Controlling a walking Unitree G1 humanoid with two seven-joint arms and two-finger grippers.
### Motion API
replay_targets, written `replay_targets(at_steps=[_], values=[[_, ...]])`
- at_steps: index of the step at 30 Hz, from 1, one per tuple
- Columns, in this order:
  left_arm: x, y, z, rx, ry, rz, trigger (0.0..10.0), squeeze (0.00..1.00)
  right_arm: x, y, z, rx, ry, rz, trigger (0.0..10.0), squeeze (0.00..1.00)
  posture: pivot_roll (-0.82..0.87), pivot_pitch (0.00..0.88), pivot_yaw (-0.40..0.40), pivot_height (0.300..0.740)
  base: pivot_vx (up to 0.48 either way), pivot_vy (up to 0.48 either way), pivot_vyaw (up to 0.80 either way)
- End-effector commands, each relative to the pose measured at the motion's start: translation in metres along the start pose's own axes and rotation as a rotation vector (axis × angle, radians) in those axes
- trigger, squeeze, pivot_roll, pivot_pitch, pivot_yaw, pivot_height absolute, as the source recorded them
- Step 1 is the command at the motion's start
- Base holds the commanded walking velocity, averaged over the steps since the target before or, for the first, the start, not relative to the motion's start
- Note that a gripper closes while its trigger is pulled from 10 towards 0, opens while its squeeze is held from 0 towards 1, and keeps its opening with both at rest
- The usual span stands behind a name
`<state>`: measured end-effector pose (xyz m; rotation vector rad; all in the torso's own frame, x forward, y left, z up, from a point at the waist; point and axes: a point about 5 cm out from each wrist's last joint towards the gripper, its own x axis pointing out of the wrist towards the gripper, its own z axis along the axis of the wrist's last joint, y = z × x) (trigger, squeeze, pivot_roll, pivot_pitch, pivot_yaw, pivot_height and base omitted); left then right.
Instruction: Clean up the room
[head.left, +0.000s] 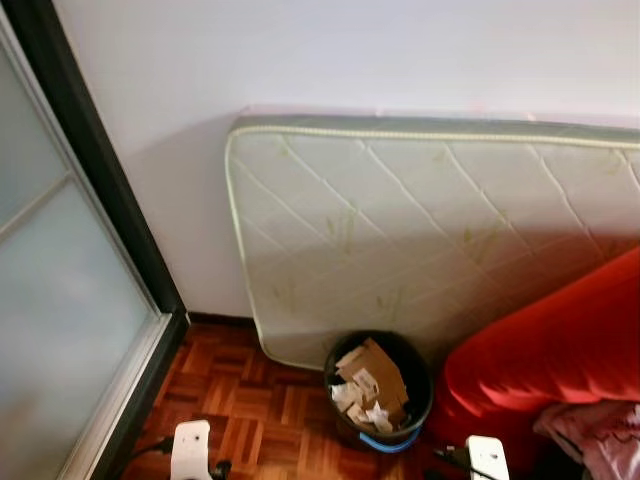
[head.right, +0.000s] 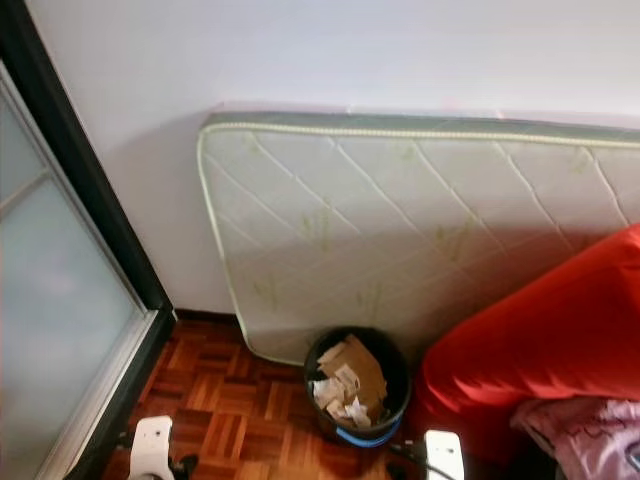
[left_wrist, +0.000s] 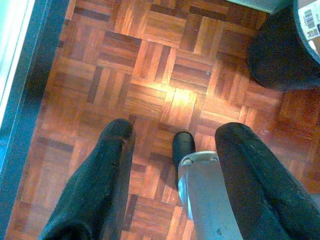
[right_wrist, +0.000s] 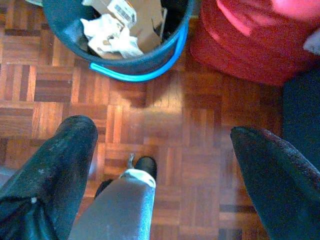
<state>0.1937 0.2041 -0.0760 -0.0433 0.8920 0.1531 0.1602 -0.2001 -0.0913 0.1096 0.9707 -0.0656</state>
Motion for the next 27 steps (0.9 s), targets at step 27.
replay_targets(at_steps=[27], values=[[0.0006,0.0032,0.0031,0.142,0.009,-0.004,10.0,0.0,0.0021,0.0053,0.0009,0.046,0.033,-0.019,10.0,0.0,-0.06,0.0,0.009,0.719,0.0,-0.089,-0.51]])
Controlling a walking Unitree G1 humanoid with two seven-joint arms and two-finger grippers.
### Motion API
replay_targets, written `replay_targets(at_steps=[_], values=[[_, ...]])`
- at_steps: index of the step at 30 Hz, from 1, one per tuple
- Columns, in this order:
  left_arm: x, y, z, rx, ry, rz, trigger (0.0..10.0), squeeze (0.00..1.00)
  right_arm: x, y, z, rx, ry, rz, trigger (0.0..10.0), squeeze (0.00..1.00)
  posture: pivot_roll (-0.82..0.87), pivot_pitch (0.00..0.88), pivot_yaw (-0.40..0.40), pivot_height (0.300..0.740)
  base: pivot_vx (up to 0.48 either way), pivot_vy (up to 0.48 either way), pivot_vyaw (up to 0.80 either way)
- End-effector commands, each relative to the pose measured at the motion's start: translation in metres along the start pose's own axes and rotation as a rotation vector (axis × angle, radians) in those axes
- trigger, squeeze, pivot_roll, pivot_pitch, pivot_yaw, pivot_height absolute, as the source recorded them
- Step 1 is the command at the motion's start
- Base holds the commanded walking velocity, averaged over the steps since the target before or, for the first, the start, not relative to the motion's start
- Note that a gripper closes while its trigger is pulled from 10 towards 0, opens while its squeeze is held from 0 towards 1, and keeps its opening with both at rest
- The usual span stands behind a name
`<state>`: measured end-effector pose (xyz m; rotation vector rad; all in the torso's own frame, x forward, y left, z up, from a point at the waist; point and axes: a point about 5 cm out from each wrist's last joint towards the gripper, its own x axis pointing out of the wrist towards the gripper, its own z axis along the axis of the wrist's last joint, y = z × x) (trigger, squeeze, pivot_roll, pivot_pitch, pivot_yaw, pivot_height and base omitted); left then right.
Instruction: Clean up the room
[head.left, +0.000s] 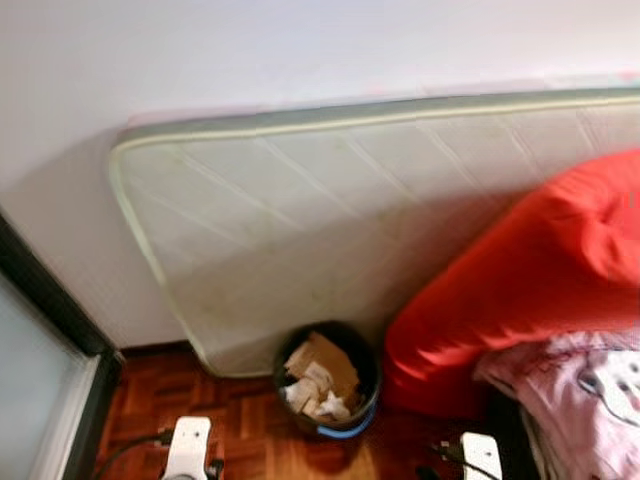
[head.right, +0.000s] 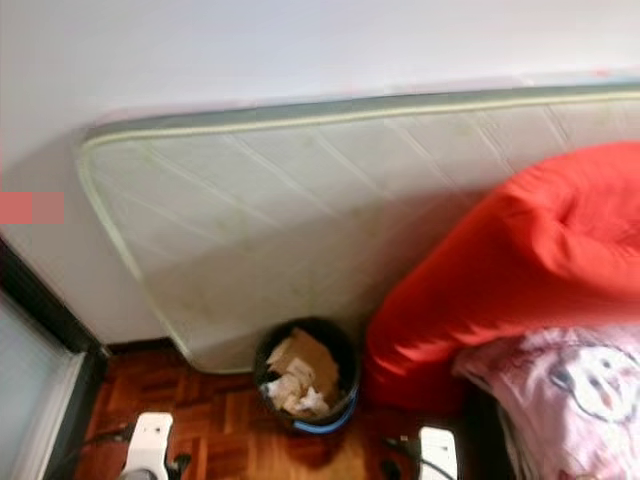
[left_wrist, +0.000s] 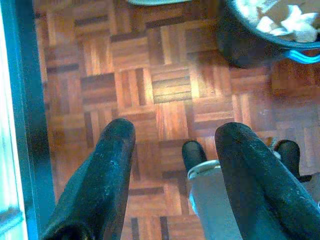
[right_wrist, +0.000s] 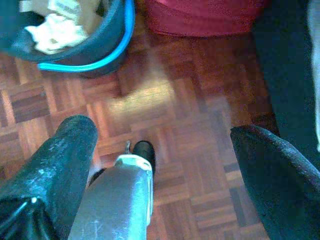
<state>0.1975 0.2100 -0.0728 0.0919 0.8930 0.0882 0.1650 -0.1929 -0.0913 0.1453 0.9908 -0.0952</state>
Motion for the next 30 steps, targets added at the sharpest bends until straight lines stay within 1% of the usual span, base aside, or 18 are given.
replay_targets(at_steps=[1,9,30], values=[[0.0001,-0.0024,-0.0019,-0.001,0.017,-0.004,10.0,0.0,-0.0005,-0.0025,-0.0018,0.003,0.012,-0.009,10.0,0.0,-0.06,0.0,0.009,0.719,0.0,0.0,-0.77],[0.0004,-0.0021,-0.0001,0.015,0.011,0.003,10.0,0.0,-0.0002,-0.0022,-0.0007,0.006,0.01,-0.01,10.0,0.0,-0.06,0.0,0.008,0.719,0.0,0.0,-0.77],[0.0003,-0.0038,-0.0009,0.013,0.014,0.002,10.0,0.0,-0.0004,-0.0035,-0.0018,0.009,0.016,-0.025,10.0,0.0,-0.07,0.0,0.009,0.719,0.0,0.0,-0.75]])
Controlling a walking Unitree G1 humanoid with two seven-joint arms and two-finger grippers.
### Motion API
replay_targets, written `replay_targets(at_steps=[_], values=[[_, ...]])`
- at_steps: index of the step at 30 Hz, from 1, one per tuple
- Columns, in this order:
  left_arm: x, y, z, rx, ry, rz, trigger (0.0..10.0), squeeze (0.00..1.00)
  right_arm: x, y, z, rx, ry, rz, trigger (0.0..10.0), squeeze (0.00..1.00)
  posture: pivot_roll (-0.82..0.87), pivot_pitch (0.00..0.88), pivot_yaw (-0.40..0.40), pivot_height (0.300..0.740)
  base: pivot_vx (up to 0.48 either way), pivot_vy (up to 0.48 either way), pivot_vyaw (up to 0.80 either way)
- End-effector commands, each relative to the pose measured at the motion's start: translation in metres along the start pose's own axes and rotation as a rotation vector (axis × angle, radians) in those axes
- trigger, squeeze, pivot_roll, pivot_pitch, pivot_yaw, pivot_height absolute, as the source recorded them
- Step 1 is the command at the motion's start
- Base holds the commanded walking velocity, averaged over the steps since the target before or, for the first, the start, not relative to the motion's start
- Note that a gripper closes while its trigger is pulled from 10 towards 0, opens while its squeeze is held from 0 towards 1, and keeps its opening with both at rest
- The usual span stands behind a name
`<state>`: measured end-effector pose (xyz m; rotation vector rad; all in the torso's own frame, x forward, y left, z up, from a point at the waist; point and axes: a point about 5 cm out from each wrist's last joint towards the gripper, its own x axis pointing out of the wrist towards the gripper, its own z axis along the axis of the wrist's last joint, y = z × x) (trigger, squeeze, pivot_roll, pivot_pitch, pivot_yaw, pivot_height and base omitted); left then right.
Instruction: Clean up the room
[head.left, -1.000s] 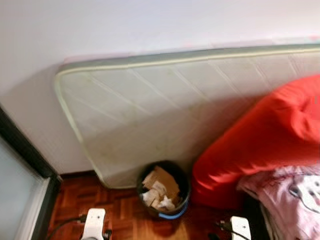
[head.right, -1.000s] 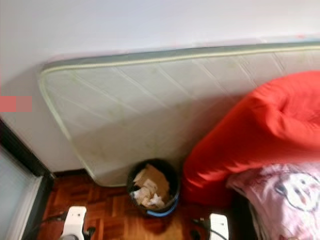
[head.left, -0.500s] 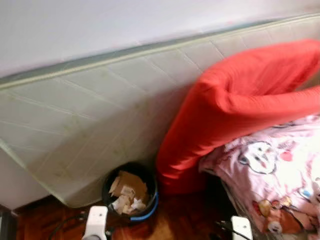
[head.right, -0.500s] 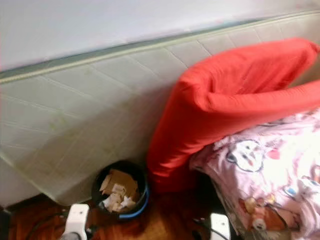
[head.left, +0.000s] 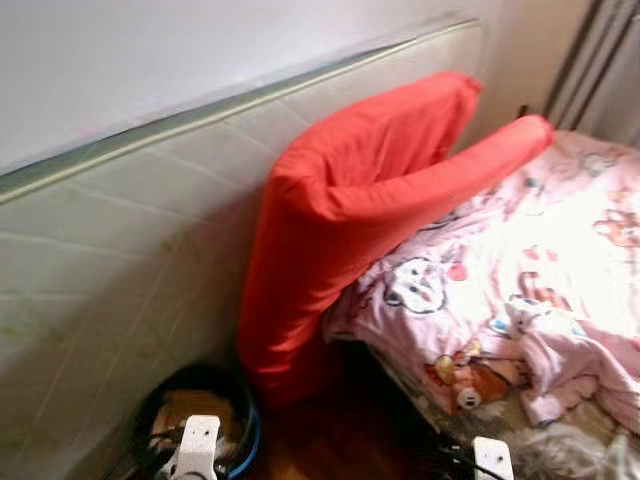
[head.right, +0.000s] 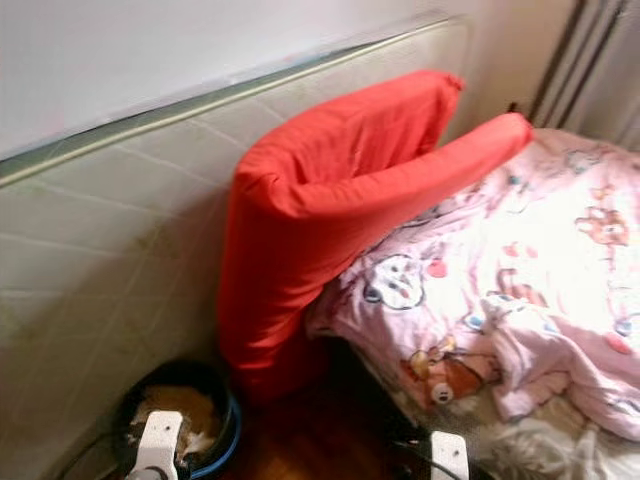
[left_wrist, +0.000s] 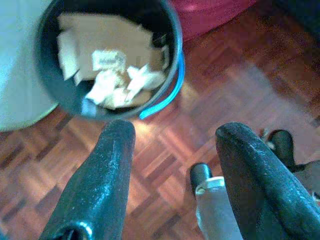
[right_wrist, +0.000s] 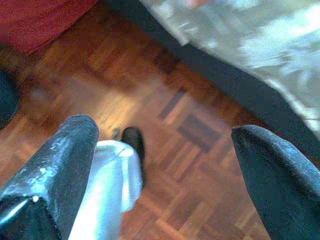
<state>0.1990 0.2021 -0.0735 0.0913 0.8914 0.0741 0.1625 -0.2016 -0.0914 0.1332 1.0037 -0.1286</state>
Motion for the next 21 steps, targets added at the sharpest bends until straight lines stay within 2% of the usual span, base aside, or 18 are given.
replay_targets(at_steps=[1,6,7,8,9,16,21], values=[[0.0,0.004,-0.002,0.005,0.017,0.014,10.0,0.0,0.001,0.005,-0.001,0.006,0.005,0.008,10.0,0.0,-0.07,0.0,0.01,0.719,0.0,0.0,-0.74],[0.0,0.005,-0.001,-0.017,0.017,0.007,10.0,0.0,0.001,0.006,0.001,-0.007,-0.011,-0.004,10.0,0.0,-0.07,0.0,0.026,0.719,0.0,0.0,-0.73],[0.0,0.005,0.0,-0.017,0.015,0.007,10.0,0.0,0.001,0.006,0.002,-0.041,-0.013,-0.008,10.0,0.0,-0.08,0.0,0.034,0.719,0.0,0.0,-0.73],[0.0,0.006,0.0,-0.012,0.014,0.006,10.0,0.0,0.001,0.006,0.004,-0.114,-0.015,-0.01,10.0,0.0,-0.08,0.0,0.036,0.719,0.0,0.0,-0.73],[0.0,0.006,0.001,0.002,0.013,0.004,10.0,0.0,0.002,0.007,0.008,-0.225,-0.022,0.011,10.0,0.0,-0.08,0.0,0.038,0.719,0.0,0.0,-0.73],[0.0,0.007,0.002,0.022,0.017,-0.004,10.0,0.0,0.002,0.009,0.01,-0.246,-0.045,0.007,10.0,0.0,-0.11,0.0,0.059,0.719,0.0,0.0,-0.73],[0.0,0.008,0.001,0.038,0.021,-0.01,10.0,0.0,0.002,0.013,0.011,-0.304,-0.042,0.045,10.0,0.0,-0.12,0.0,0.061,0.719,0.0,0.0,-0.73]])
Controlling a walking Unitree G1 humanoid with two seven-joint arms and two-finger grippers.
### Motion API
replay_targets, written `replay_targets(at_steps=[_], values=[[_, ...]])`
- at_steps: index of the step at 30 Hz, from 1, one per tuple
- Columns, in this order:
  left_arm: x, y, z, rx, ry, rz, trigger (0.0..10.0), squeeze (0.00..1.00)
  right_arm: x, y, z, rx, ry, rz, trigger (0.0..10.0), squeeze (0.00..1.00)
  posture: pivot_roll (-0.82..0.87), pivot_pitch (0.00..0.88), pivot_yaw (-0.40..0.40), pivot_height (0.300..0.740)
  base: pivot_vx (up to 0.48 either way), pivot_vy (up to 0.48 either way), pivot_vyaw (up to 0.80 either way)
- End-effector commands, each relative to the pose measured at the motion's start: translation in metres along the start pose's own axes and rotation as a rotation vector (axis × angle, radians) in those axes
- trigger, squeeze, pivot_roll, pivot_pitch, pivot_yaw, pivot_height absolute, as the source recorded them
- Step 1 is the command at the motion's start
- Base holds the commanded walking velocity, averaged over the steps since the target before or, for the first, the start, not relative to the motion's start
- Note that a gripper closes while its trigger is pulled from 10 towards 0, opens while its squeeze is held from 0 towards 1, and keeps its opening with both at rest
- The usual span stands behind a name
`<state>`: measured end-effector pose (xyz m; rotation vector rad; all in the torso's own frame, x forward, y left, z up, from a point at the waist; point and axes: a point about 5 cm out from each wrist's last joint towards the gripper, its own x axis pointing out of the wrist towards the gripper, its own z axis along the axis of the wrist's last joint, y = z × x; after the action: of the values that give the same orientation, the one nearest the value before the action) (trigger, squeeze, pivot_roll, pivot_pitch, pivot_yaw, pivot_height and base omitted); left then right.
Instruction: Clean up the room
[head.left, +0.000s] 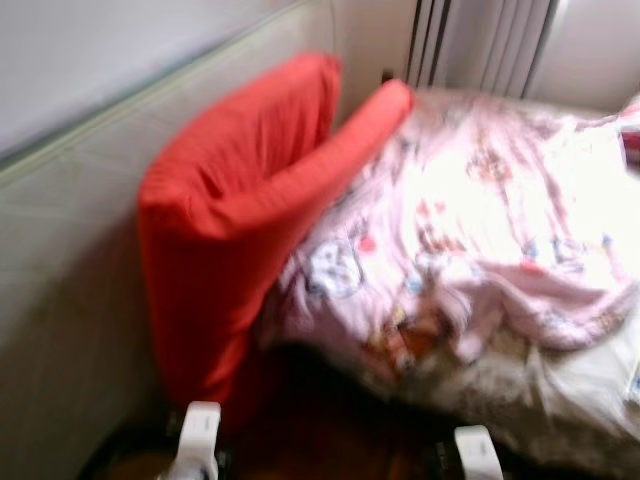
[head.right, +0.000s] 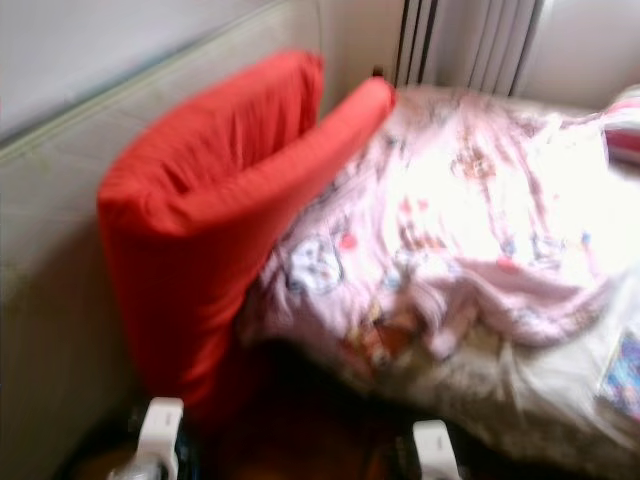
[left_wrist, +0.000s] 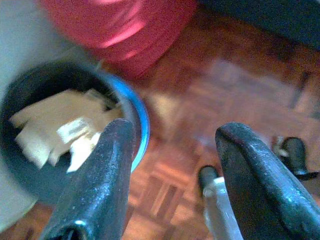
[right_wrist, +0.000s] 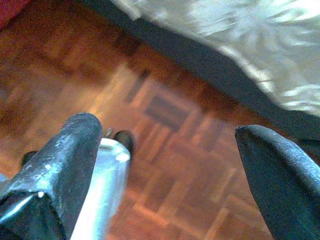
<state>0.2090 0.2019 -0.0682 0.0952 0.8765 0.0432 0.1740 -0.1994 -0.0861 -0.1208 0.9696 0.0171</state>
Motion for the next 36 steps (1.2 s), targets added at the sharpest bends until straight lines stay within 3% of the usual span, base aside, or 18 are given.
replay_targets(at_steps=[1,4,8,10,13,19,21,24,27,29,36], values=[[-0.002,0.008,-0.01,0.022,0.037,0.014,10.0,0.0,0.001,0.009,0.001,-0.024,-0.006,0.037,10.0,0.0,-0.12,0.0,0.061,0.719,0.0,0.0,-0.73],[-0.002,0.008,-0.009,0.017,0.035,0.016,10.0,0.0,0.001,0.008,0.001,-0.036,-0.009,0.02,10.0,0.0,-0.11,0.0,0.056,0.719,0.0,0.0,-0.72],[-0.002,0.007,-0.01,0.009,0.034,0.015,10.0,0.0,-0.001,0.005,-0.007,0.164,0.003,-0.08,10.0,0.0,-0.1,0.0,0.055,0.719,0.0,0.0,-0.53],[-0.002,0.008,-0.01,0.008,0.037,0.017,10.0,0.0,-0.001,0.004,-0.007,0.1,0.019,-0.084,10.0,0.0,-0.1,0.0,0.052,0.719,0.0,0.0,0.0],[-0.003,0.009,-0.012,-0.002,0.042,0.025,10.0,0.0,-0.001,0.003,-0.009,0.076,0.04,-0.072,10.0,0.0,-0.08,0.0,0.047,0.719,0.0,0.0,0.0],[-0.003,0.009,-0.014,-0.003,0.045,0.023,10.0,0.0,-0.002,0.008,-0.013,0.305,0.019,-0.081,10.0,0.0,-0.09,0.0,0.046,0.719,0.0,0.0,0.0],[-0.003,0.009,-0.014,0.003,0.047,0.018,10.0,0.0,-0.002,0.008,-0.013,0.334,0.012,-0.087,10.0,0.0,-0.09,0.0,0.048,0.719,0.0,0.0,0.0],[-0.003,0.009,-0.014,0.009,0.047,0.01,10.0,0.0,-0.002,0.01,-0.011,0.293,-0.006,-0.047,10.0,0.0,-0.09,0.0,0.045,0.719,0.0,0.0,0.0],[-0.003,0.009,-0.015,0.008,0.047,0.01,10.0,0.0,-0.002,0.01,-0.012,0.336,-0.007,-0.049,10.0,0.0,-0.09,0.0,0.045,0.719,0.0,0.0,0.0],[-0.003,0.008,-0.015,0.01,0.048,0.008,10.0,0.0,-0.002,0.011,-0.014,0.411,-0.001,-0.062,10.0,0.0,-0.09,0.0,0.044,0.719,0.0,-0.251,0.0],[-0.004,0.006,-0.016,0.013,0.05,0.001,10.0,0.0,-0.003,0.01,-0.015,0.411,-0.002,-0.057,10.0,0.0,-0.1,0.0,0.043,0.719,0.0,-0.248,0.0]])
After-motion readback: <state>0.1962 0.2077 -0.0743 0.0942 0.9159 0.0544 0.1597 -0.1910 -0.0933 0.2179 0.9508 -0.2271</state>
